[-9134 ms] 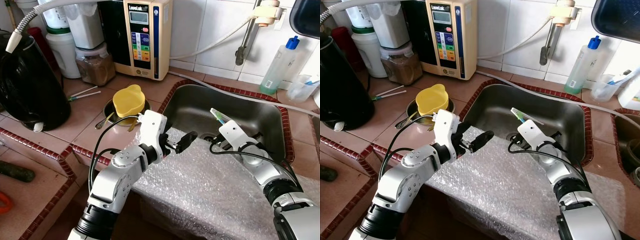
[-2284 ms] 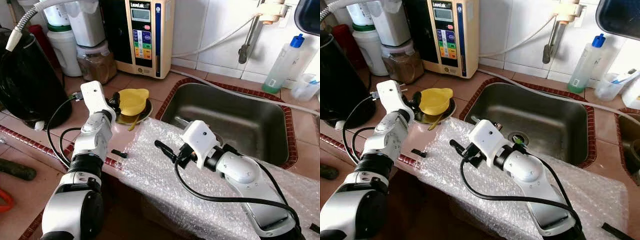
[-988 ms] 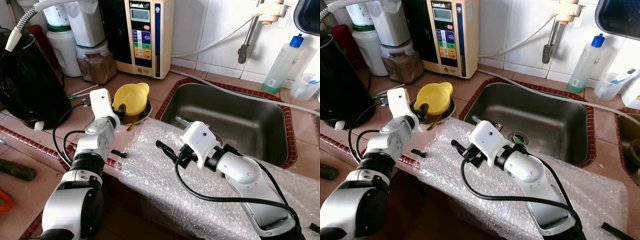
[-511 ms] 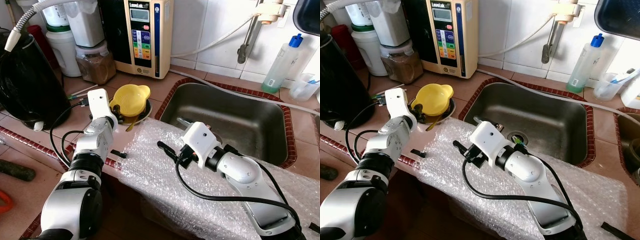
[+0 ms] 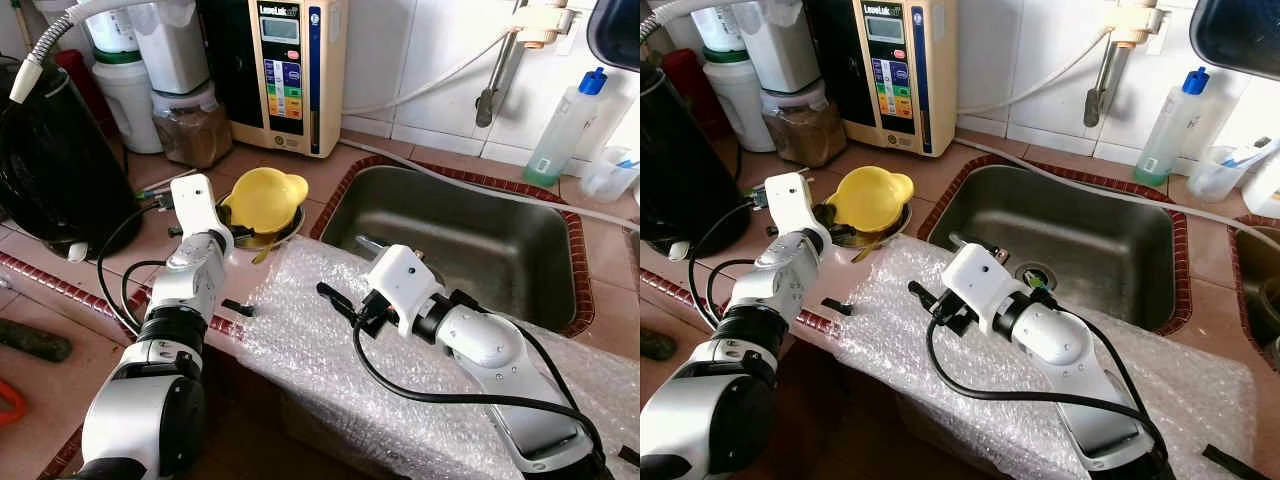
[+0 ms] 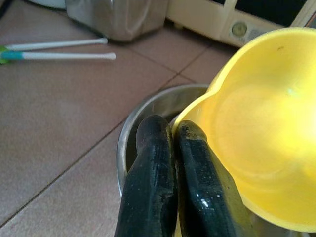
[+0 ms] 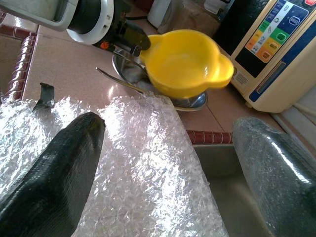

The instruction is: Kitchen organization

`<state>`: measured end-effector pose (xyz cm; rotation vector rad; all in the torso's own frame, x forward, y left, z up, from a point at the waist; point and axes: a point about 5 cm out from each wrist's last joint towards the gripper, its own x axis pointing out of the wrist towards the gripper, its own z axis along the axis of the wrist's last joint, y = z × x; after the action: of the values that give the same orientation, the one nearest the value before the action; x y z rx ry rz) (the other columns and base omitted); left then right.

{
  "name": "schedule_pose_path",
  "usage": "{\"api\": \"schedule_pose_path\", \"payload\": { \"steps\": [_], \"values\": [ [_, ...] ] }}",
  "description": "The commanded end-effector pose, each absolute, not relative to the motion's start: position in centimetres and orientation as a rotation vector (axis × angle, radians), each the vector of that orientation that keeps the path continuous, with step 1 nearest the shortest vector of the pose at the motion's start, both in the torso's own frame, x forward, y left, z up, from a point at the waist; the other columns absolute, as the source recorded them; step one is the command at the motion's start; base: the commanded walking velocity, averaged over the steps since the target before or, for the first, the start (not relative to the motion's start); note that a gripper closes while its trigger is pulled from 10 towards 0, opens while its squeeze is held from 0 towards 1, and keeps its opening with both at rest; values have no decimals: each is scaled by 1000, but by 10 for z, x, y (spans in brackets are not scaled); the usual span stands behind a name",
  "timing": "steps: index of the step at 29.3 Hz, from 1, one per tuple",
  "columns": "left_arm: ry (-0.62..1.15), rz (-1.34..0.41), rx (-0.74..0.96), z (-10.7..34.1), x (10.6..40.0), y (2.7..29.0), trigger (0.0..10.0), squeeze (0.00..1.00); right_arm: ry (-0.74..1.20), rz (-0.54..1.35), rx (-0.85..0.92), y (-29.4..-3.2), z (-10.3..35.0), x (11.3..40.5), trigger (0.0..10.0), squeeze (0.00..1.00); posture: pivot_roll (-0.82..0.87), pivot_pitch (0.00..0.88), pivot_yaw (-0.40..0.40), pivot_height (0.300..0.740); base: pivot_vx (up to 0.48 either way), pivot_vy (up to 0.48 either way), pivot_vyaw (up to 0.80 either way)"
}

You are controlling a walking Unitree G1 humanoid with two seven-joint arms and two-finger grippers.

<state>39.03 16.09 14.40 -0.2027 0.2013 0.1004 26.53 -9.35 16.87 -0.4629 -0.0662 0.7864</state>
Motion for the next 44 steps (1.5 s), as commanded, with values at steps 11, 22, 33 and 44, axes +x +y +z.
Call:
{"api": "schedule_pose_path", "payload": {
  "steps": [11,22,33,44],
  "values": [
    [-11,32,-250,174,393,148,0,0,-92,622,-446,-111,177,281,10000,0,-55,0,50,740,0,0,0],
    [-106,-96,-207,185,388,119,0,0,-108,381,-271,-129,195,305,10000,0,-59,0,52,740,0,0,0],
    [-219,-301,-167,196,373,78,0,0,-76,284,94,-133,206,317,10000,0,-52,0,53,740,0,0,0],
    [-230,-421,-186,194,358,53,0,0,-47,235,207,-138,208,322,10000,0,-53,0,54,740,0,0,0]
  ]
}}
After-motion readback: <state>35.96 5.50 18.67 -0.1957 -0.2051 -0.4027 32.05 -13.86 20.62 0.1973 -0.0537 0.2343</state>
